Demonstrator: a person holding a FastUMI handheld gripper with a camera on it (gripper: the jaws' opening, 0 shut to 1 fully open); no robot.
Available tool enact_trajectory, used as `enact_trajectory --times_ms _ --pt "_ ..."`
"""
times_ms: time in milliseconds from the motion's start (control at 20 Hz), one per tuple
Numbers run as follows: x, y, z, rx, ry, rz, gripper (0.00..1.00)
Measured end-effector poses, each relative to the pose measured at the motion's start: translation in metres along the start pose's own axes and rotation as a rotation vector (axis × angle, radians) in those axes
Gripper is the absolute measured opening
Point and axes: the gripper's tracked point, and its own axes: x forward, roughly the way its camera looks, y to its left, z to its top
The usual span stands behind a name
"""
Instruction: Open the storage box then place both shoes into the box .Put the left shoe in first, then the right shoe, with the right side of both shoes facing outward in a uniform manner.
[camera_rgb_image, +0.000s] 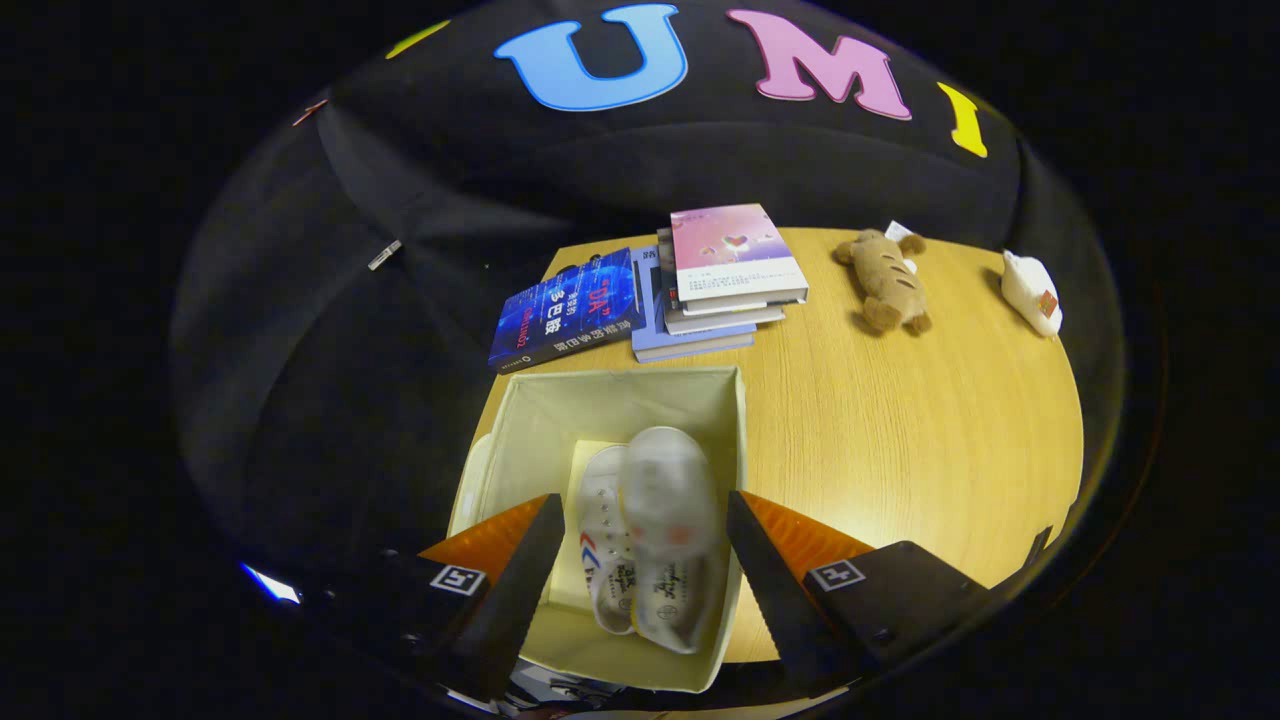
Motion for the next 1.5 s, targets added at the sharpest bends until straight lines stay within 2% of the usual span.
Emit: enact_trajectory --times_ms 350,700,1100,1500 --pt "-0.013 -0.006 0.003 -0.044 -0.033 0.032 0.99" --pt "-0.067 -0.032 0.050 -0.144 -0.249 0.137 0.99" --pt "-0.152 -0.148 0.117 -0.264 -0.516 0.100 0.99" --pt "-0.213 -0.274 0.130 -0.329 -0.609 0.068 0.99"
